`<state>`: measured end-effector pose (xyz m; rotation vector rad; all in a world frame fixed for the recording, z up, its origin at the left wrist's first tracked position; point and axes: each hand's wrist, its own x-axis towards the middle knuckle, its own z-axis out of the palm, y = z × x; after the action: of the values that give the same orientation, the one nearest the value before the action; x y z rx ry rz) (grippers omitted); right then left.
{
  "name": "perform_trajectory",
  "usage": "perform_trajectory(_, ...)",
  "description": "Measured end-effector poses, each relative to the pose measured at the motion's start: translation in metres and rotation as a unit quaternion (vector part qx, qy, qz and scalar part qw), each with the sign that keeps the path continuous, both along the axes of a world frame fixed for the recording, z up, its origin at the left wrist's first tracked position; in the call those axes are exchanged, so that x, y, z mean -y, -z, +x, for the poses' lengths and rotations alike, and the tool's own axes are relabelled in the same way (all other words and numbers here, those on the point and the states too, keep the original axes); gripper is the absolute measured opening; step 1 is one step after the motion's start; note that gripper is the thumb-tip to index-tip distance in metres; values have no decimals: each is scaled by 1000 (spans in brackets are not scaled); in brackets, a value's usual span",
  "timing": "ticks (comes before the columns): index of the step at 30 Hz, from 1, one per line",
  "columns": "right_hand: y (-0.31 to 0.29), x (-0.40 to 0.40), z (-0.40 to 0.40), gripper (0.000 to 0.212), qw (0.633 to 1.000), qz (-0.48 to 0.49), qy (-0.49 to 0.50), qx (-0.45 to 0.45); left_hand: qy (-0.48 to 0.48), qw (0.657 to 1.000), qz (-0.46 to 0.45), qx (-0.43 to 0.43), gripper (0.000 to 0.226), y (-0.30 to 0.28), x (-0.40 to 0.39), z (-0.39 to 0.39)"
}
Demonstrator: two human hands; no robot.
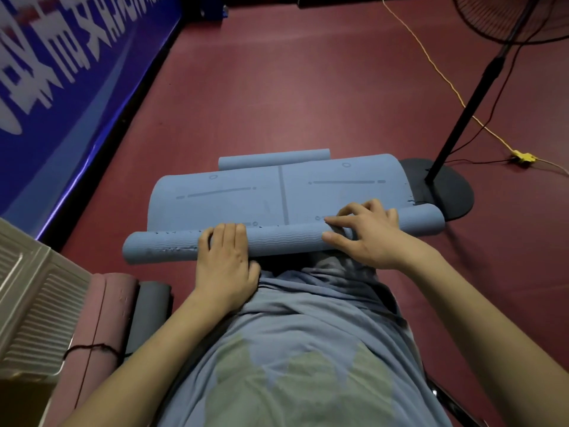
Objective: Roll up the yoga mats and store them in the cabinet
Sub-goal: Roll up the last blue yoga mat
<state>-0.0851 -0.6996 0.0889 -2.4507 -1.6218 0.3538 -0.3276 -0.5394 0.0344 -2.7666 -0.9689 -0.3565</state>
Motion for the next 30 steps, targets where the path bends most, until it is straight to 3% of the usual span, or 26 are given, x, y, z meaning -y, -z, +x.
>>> perform_trajectory(3, -2, -9, -7, 73, 998, -34, -9, 59, 11, 1000, -17, -15, 52, -8, -15, 7)
perform_trajectory(7, -2, -25, -8, 78, 996, -51, -2, 70, 29, 995, -44, -80, 54, -21, -37, 18)
perform_trajectory(11, 4, -38, -9, 87, 993, -69, 0, 99, 7, 989, -62, -137, 74, -34, -52, 35)
perform_trajectory(20, 10, -34, -10, 79, 996, -30, -2, 86, 58, 991, -72, -102, 68, -45, -57, 33)
perform_trajectory(23, 10, -15, -18, 68, 998, 6, 1, 62, 60, 991, -82, -90, 66, -52, -42, 21)
perform_trajectory(30, 24, 47, -50, 64, 998, 52, -4, 32, 75, 986, -132, -75, 63, -44, 11, -21)
